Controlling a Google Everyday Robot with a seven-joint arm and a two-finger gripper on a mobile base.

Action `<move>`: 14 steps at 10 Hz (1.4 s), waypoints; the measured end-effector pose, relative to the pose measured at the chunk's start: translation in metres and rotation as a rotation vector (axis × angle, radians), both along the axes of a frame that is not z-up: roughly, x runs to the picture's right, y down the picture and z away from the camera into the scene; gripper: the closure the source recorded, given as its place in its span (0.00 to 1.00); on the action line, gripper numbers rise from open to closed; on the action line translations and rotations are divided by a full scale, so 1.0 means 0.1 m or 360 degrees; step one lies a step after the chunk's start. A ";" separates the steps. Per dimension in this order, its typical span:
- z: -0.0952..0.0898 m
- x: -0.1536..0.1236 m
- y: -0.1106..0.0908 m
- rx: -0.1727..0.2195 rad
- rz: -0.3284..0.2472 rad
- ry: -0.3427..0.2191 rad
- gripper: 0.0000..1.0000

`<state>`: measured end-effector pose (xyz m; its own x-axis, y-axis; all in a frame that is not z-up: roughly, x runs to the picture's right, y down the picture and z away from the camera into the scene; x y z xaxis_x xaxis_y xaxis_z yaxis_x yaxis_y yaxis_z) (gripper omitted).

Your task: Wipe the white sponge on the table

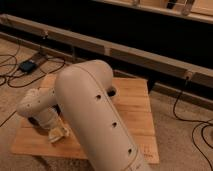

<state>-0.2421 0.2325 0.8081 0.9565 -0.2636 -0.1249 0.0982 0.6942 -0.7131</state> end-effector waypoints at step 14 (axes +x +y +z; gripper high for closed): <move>0.14 0.60 -0.18 -0.0029 0.0467 0.0032 0.58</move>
<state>-0.1817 0.2148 0.8220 0.9896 0.0213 -0.1422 -0.1188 0.6777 -0.7256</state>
